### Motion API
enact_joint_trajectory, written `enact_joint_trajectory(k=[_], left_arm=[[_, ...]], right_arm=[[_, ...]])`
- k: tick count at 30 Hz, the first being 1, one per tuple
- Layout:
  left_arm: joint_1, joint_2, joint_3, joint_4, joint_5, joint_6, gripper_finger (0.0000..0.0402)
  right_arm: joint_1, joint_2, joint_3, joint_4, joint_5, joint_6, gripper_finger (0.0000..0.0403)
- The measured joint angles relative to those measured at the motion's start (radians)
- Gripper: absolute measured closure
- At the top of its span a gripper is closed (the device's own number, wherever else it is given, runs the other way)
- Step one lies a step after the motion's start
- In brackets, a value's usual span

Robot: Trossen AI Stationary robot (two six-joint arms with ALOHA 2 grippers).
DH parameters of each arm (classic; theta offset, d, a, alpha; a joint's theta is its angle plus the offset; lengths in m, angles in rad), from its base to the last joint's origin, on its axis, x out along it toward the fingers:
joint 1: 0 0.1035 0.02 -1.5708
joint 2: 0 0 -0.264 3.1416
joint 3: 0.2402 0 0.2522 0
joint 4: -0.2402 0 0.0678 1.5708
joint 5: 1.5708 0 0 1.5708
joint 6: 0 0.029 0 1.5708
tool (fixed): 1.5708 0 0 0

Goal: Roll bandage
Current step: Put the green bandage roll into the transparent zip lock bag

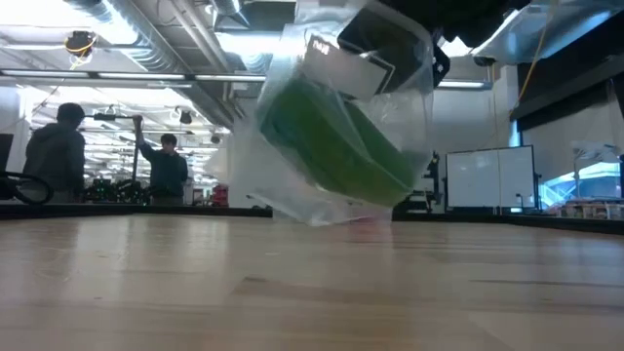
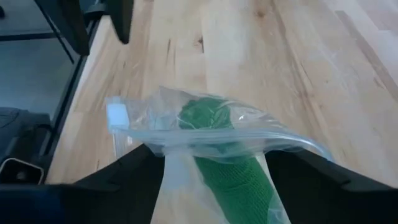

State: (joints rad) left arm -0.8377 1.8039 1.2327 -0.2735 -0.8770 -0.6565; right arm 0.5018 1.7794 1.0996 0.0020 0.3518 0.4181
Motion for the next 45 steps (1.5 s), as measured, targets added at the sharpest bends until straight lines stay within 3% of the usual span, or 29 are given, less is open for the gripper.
enact_joint_trajectory(k=[7,12,20,28,37,45], left_arm=[[-0.02,0.095,0.0,-0.007,-0.021,-0.054,0.0295],[-0.007,0.141,-0.001,0.021,-0.095,-0.083,0.0304],[0.041,0.171,-0.001,0.144,-0.11,-0.007,0.0306],[0.061,0.168,0.0,0.339,-0.158,0.18,0.0306],[0.04,0.168,0.001,0.337,-0.159,0.207,0.0306],[0.003,0.16,0.059,0.34,-0.198,0.374,0.0306]], right_arm=[[-0.005,0.003,0.0,0.001,0.003,0.028,0.0128],[-0.006,0.003,0.0,-0.004,0.003,0.031,0.0127],[-0.005,0.003,0.0,-0.005,0.003,0.029,0.0127],[-0.005,0.003,0.001,-0.005,0.004,0.023,0.0127],[-0.012,0.003,0.001,-0.007,-0.008,0.024,0.0127],[-0.012,0.004,0.001,-0.021,-0.012,0.05,0.0127]])
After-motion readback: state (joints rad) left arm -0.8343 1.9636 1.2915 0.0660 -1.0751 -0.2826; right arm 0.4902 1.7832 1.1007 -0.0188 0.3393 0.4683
